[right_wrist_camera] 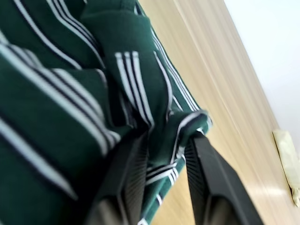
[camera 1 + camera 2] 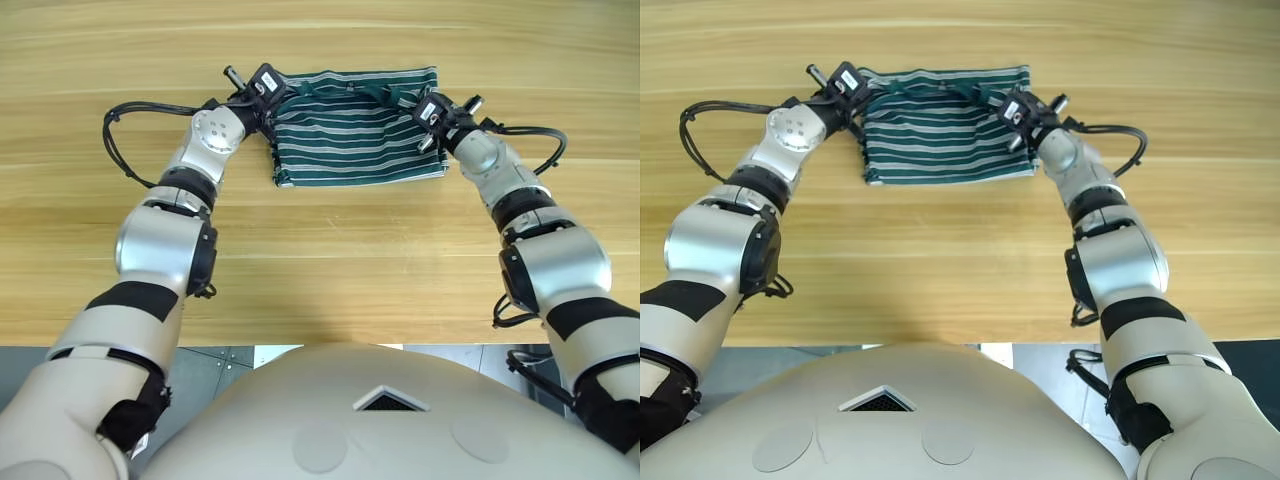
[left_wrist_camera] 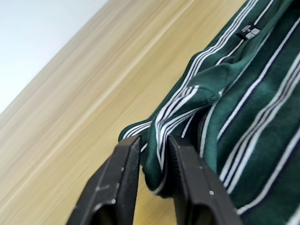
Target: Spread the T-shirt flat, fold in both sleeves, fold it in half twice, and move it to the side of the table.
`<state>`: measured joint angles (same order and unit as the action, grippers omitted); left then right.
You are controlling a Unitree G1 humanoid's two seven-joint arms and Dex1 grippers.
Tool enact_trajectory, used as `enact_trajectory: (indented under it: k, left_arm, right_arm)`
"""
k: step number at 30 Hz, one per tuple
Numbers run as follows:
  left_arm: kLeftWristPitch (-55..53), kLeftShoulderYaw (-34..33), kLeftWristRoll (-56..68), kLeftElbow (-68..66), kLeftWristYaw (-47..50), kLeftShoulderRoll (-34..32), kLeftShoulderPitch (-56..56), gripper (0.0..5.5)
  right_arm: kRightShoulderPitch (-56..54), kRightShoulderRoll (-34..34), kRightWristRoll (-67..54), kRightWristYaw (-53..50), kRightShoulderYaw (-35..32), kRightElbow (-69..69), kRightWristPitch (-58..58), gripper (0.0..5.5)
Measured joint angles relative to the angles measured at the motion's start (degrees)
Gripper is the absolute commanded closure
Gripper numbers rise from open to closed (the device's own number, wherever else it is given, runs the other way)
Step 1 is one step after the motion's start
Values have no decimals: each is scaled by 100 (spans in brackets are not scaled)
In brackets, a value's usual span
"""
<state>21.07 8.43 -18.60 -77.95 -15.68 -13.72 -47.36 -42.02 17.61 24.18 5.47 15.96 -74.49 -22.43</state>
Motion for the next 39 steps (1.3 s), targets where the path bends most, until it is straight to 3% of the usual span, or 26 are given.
enact_trajectory:
  k: [8,13,17,20,27,32,39]
  left_arm:
    - [-489,-454,96,-20,974,63,-674,276]
    - [-781,-1072,550,-41,1136,19,-765,273]
    - [-217,-1391,815,31,845,-94,-667,273]
    - [488,-1440,926,138,614,-152,-217,273]
    - [1285,-1456,1044,256,517,-203,517,273]
    - [1504,-1356,977,263,674,-263,718,273]
    - [1723,-1306,929,288,794,-333,723,273]
  right_arm:
    - [-446,-320,-761,-416,-977,-110,121,225]
    - [-489,-251,-951,-774,-1298,-138,-98,149]
    - [17,156,-559,-666,-886,39,-1105,76]
    - [652,494,-260,16,-437,334,-1871,20]
    - [1399,1177,-294,1425,-56,1247,-2327,15]
    - [2695,1855,-1252,2535,223,3545,-2161,15]
    - [4943,2963,-3322,3978,1395,7822,-1758,15]
